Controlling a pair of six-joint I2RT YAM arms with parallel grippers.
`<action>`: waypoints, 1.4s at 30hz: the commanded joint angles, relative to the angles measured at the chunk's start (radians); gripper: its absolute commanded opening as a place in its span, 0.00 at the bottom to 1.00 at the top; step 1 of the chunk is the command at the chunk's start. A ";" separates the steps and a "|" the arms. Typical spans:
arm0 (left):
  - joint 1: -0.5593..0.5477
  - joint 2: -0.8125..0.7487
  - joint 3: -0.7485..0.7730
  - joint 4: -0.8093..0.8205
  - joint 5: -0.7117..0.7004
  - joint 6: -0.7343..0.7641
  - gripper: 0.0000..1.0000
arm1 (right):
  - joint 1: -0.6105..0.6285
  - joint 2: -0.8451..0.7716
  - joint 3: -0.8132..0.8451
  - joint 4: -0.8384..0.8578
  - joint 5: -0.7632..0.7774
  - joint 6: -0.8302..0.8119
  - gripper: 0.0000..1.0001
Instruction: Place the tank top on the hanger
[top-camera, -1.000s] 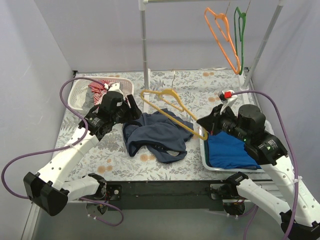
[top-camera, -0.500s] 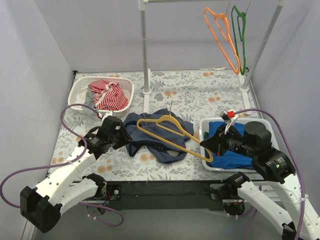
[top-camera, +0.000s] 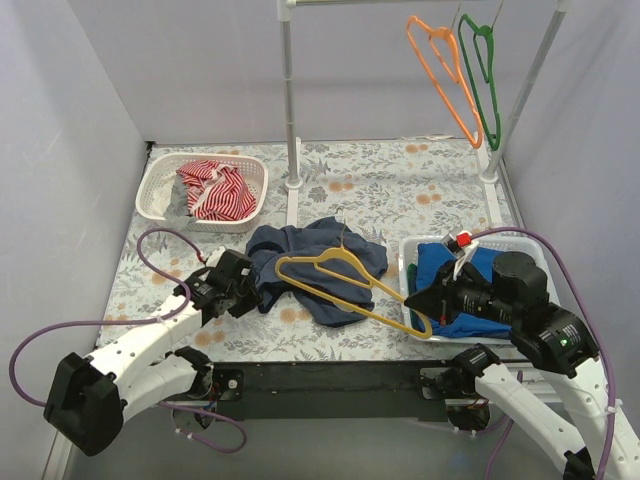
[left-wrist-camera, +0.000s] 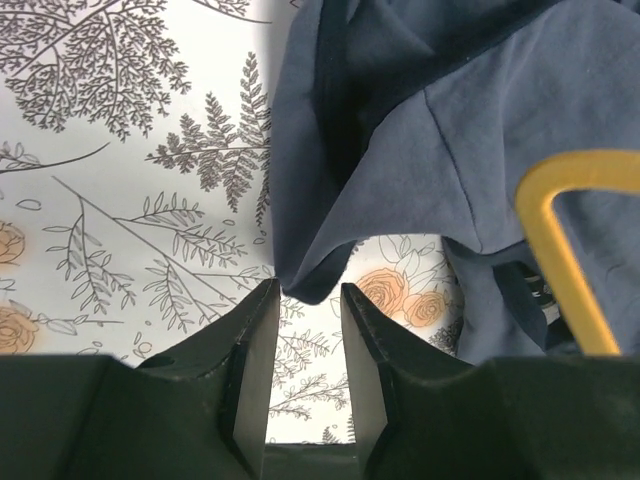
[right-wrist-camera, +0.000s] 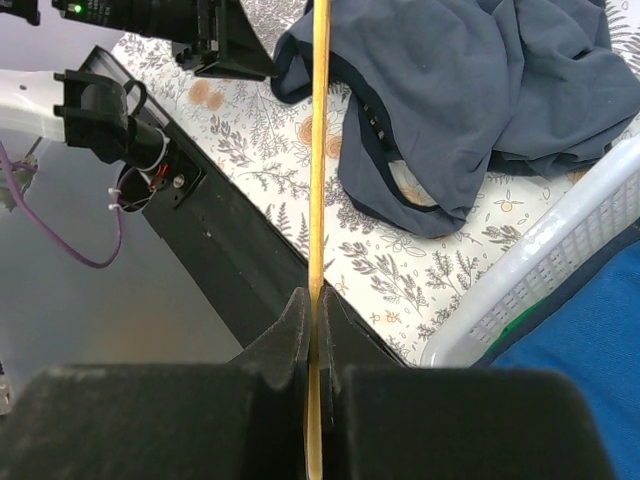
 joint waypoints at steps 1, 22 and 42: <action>-0.005 0.016 -0.014 0.087 -0.020 -0.018 0.31 | -0.003 -0.016 0.038 0.017 -0.060 0.005 0.01; -0.005 0.137 0.159 0.071 -0.112 0.101 0.00 | -0.003 0.003 0.147 -0.083 -0.121 -0.034 0.01; 0.021 0.290 0.391 -0.002 -0.122 0.287 0.00 | -0.003 0.026 0.230 -0.087 -0.109 -0.018 0.01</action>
